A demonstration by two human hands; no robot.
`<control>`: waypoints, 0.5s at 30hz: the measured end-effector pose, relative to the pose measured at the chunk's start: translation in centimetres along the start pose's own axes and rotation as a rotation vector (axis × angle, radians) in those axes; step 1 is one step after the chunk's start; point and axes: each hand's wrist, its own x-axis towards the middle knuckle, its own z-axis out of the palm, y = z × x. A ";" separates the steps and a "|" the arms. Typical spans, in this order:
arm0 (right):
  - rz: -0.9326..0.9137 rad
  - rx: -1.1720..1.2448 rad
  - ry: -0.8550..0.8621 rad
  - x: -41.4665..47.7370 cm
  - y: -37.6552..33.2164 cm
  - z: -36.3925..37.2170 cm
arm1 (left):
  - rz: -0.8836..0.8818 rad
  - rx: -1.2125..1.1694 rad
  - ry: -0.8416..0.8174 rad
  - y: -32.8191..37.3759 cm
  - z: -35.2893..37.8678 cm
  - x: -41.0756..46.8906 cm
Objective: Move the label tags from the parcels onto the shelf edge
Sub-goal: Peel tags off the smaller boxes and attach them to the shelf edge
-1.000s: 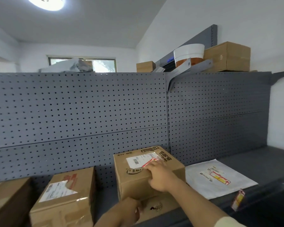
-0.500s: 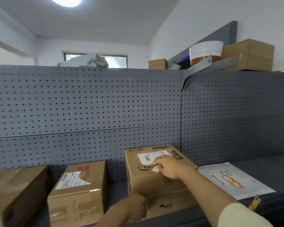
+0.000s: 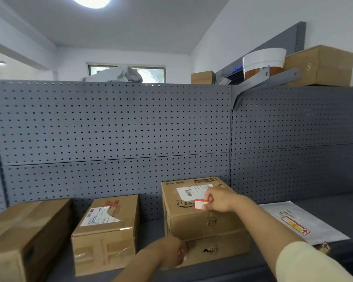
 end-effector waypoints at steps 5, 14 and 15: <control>-0.076 0.090 0.208 -0.9 -0.1 1.0 | -0.024 0.009 0.030 -0.5 0.0 -1.3; -0.306 0.241 0.306 -2.7 -7.1 5.6 | -0.141 0.106 0.169 -2.4 1.2 -5.0; -0.331 0.238 0.286 -3.1 -8.3 6.4 | -0.154 0.102 0.186 -3.0 1.3 -5.7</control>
